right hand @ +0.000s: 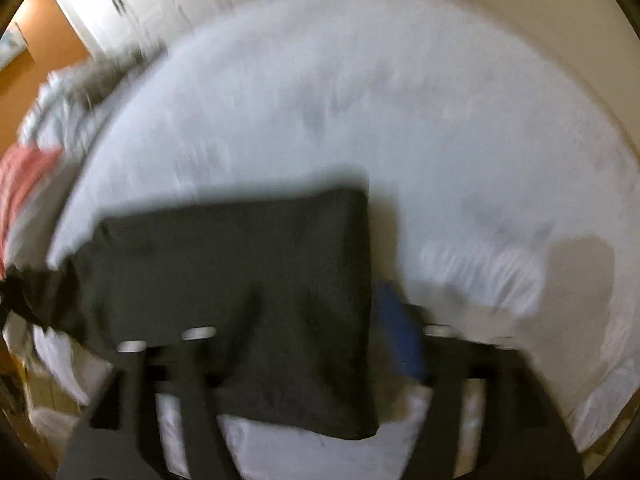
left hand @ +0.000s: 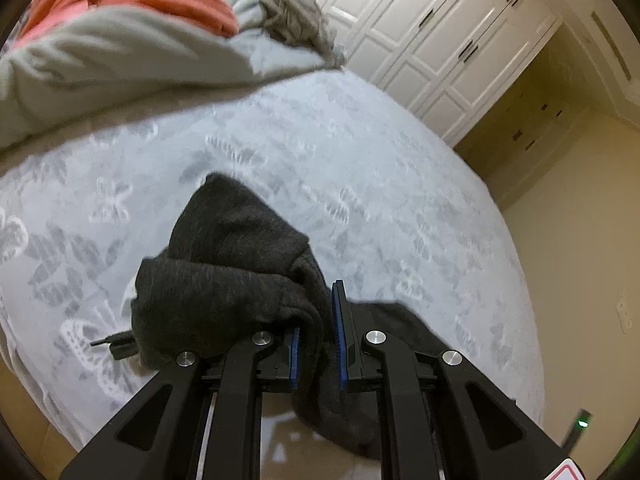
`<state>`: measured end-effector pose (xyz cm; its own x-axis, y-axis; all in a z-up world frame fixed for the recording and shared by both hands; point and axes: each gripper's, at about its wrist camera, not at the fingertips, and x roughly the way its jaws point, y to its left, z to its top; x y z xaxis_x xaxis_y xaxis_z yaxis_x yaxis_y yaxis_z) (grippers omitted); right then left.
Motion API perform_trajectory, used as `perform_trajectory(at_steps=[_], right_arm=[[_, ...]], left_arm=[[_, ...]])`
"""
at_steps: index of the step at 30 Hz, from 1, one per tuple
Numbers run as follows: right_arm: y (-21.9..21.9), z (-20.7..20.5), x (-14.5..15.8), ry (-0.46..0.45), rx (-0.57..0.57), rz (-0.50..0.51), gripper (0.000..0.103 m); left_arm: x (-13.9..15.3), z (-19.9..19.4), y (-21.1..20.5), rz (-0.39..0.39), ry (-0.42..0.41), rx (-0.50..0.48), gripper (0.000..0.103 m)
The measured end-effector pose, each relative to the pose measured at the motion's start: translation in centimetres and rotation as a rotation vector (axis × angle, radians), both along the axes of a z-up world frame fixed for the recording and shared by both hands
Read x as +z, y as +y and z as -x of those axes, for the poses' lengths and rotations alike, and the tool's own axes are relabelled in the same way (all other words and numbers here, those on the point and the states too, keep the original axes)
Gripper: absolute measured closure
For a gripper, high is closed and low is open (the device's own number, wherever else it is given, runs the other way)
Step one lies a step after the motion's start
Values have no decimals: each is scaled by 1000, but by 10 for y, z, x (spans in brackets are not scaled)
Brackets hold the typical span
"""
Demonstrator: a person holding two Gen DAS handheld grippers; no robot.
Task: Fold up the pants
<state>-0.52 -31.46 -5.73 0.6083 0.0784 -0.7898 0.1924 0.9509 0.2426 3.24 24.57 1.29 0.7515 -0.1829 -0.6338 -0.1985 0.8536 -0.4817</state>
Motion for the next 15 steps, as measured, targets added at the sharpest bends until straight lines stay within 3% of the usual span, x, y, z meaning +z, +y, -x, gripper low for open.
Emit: perform_trajectory(at_steps=[2,4,6,7,8,9,10,12,13,15], right_arm=[[-11,11,20,-120,-93,52,22],[-24,20,30,-186,-139,17,22],[-34,26,30,-215,-153,-74,22],[-35,25,28,-212,-157,-99,22],[-38,25,25,-201,-156,-115,22],[-38,24,24,-187,-152,-133,22],[-36,22,23,-178,-145,-152,22],[-34,20,21,-177,-131,-170,21],[-33,22,20,-176,-123,-174,21],[-31,24,16,-164,-94,-189,21]], left_arm=[[30,8,-29,-61,-111,-52,96],[61,26,-75,-95,-244,-207,97],[80,53,-149,-159,-347,-437,96],[77,63,-180,-190,-353,-534,95],[69,69,-209,-213,-340,-632,85],[52,72,-238,-224,-297,-748,68],[36,72,-257,-238,-239,-810,60],[14,71,-275,-243,-166,-850,48],[10,70,-277,-235,-157,-854,47],[10,69,-272,-219,-160,-847,30]])
